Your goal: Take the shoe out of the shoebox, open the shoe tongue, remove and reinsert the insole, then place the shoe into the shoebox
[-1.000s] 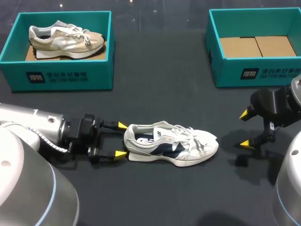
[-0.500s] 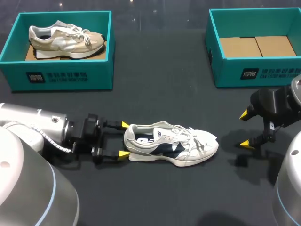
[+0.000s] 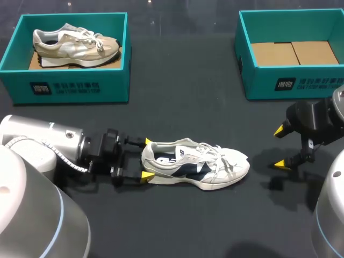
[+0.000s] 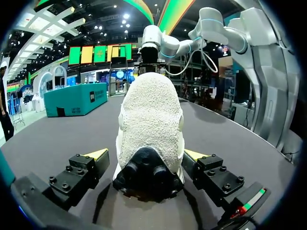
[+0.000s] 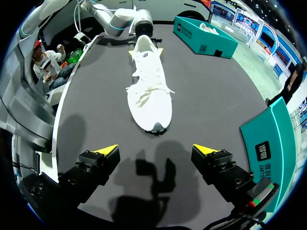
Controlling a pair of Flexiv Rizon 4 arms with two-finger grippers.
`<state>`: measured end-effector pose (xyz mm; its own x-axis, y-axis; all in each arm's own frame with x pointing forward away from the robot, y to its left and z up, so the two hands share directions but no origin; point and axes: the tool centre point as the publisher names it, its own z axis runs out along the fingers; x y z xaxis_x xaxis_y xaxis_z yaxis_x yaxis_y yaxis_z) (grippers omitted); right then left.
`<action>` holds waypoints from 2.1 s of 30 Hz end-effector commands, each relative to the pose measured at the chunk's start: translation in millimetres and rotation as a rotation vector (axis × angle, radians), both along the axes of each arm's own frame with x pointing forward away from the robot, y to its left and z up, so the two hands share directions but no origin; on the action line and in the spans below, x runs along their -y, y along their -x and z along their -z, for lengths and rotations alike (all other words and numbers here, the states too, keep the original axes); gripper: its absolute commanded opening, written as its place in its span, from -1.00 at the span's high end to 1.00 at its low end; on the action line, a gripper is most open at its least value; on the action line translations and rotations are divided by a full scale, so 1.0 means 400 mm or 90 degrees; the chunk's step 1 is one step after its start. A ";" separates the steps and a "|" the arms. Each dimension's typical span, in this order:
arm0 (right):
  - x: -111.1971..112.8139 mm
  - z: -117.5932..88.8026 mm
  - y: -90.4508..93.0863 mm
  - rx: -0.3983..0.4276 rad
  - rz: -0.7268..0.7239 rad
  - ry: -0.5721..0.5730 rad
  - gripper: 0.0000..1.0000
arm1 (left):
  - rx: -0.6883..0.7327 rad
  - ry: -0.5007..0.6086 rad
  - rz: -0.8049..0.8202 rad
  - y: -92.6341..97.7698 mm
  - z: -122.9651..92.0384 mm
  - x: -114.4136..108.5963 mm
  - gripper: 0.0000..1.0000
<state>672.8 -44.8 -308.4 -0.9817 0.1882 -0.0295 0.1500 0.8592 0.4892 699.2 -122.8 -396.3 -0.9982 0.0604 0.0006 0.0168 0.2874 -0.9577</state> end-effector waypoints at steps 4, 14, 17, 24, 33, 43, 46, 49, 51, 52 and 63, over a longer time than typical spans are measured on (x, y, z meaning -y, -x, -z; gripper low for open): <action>0.000 0.000 0.004 0.001 0.000 0.001 -1.00 | 0.001 -0.004 0.006 0.002 0.006 0.027 -1.00; 0.000 0.000 0.004 0.001 0.000 0.001 -1.00 | 0.002 -0.010 0.009 0.008 0.014 0.051 -1.00; 0.000 0.000 0.004 0.001 0.000 0.001 -1.00 | 0.001 -0.008 0.004 0.010 0.014 0.056 -1.00; 0.000 0.000 0.004 0.001 0.000 0.001 -1.00 | 0.001 -0.009 -0.002 0.013 0.014 0.068 -1.00; 0.000 0.000 0.004 0.001 0.000 0.001 -1.00 | -0.002 -0.010 0.019 0.017 0.024 0.081 -1.00; 0.000 0.000 0.004 0.001 0.000 0.001 -1.00 | -0.004 -0.008 0.021 0.020 0.028 0.099 1.00; 0.000 0.000 0.004 0.001 0.000 0.001 -1.00 | -0.002 -0.007 0.023 0.025 0.029 0.100 1.00; 0.000 0.000 0.004 0.001 0.000 0.001 -1.00 | -0.002 -0.007 0.026 0.028 0.029 0.099 1.00; 0.000 0.000 0.004 0.001 0.000 0.001 -1.00 | 0.000 -0.008 0.030 0.031 0.029 0.097 1.00; 0.000 0.000 0.004 0.001 0.000 0.001 -1.00 | 0.000 -0.008 0.030 0.031 0.029 0.097 1.00; 0.000 0.000 0.004 0.001 0.000 0.001 -1.00 | 0.000 -0.008 0.030 0.031 0.029 0.097 1.00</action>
<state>672.8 -44.8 -308.4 -0.9817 0.1882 -0.0295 0.1500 0.8592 0.4892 689.6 -159.4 -405.9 -0.9943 0.1070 0.0017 0.0303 0.2966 -0.9545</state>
